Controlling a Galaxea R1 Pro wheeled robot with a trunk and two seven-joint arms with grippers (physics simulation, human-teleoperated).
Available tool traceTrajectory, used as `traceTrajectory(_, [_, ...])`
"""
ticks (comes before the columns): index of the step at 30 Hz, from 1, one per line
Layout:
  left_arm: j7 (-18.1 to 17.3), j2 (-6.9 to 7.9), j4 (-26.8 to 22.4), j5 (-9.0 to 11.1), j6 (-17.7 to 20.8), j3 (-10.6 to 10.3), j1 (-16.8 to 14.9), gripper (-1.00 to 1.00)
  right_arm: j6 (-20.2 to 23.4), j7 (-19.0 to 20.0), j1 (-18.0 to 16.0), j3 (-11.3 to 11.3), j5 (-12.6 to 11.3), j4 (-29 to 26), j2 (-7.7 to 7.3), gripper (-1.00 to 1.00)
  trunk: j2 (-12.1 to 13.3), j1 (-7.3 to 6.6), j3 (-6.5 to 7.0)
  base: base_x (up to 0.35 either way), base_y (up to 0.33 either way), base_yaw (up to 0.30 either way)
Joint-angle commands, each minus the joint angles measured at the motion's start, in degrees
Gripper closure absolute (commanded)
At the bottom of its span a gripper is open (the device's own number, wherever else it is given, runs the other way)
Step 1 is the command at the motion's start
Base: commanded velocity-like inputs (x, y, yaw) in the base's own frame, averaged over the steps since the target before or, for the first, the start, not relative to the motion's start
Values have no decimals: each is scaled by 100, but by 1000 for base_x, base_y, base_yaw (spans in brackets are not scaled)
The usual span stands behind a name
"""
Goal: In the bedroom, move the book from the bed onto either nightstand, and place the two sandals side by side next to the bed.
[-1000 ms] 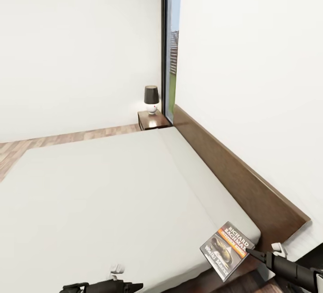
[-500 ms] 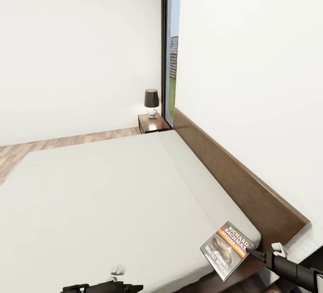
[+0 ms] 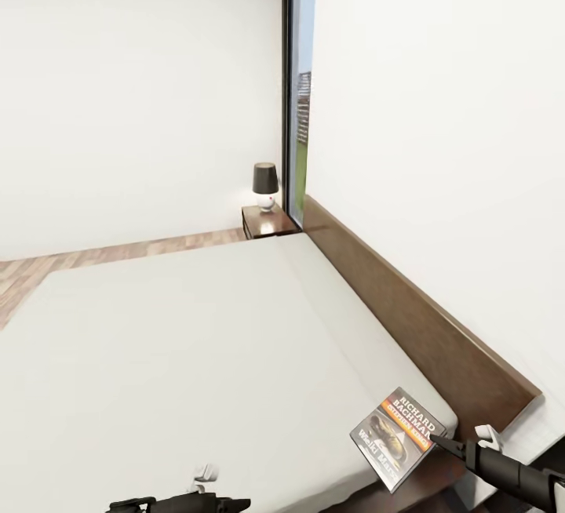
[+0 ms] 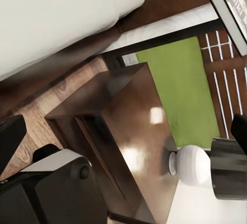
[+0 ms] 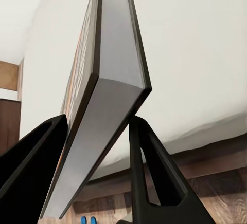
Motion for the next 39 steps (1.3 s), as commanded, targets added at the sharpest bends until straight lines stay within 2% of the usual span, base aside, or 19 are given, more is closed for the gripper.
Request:
traceTrajectory(1, [-16,3,-3,52,60,-31,-4,-100,60,31,-10,46,-61,18,3,100,-12,4,-3,0,0,0])
traceTrajectory(39, [-20,3,-1,52,43,-31,-3,-100,60,31,-10,39,-78,16,-5,100,-12,4,346,0,0,0])
